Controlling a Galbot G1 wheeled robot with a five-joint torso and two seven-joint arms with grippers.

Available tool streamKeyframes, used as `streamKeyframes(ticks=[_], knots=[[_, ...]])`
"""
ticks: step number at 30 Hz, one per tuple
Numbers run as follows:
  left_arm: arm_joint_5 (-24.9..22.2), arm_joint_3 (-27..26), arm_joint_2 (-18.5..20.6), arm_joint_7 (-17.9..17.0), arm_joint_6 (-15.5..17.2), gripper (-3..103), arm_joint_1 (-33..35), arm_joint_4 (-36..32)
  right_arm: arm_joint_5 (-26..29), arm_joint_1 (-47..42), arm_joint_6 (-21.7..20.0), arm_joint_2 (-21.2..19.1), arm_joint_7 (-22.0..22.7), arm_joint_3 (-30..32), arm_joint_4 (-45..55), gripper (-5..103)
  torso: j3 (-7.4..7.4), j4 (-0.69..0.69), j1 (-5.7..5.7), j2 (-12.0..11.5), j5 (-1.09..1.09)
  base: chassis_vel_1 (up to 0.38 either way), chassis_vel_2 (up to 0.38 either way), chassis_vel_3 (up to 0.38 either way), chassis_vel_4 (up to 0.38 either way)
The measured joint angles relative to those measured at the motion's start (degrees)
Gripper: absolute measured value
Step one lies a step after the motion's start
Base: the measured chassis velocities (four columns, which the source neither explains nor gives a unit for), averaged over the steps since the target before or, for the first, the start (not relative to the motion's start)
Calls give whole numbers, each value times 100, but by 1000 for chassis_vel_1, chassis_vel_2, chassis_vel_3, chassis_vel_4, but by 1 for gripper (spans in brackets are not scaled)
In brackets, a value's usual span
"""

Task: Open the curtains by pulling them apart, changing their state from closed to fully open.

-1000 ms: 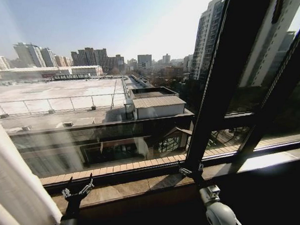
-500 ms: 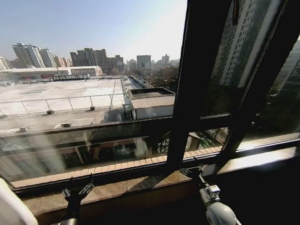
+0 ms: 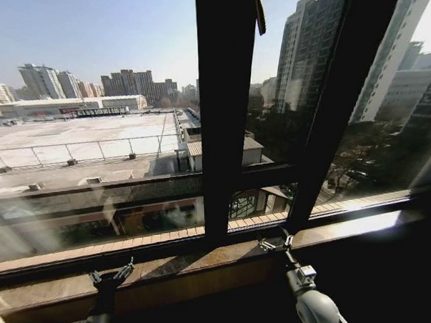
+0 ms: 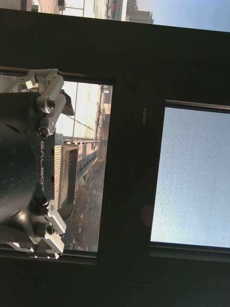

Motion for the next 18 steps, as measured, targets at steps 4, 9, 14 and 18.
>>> streamKeyframes(ticks=[4, 9, 14, 18], knots=[[0, 0, 0, -1, 0, 100, 0, 0, 0, 0, 0, 0, 0, 0, 0, 100, 0, 1, -1, 1, 0, -338, -339, 333, 334], [0, 0, 0, -1, 1, 100, 0, 0, 0, 0, 0, 0, 0, 0, 0, 100, 0, 1, 0, 0, 1, -349, -351, 359, 355], [0, 0, 0, -1, 0, 100, 0, 0, 0, 0, 0, 0, 0, 0, 0, 100, 0, 0, 0, 0, 1, -359, -348, 368, 359], [0, 0, 0, -1, 1, 100, 0, 0, 0, 0, 0, 0, 0, 0, 0, 100, 0, 0, -1, 0, 1, -351, -348, 367, 349]])
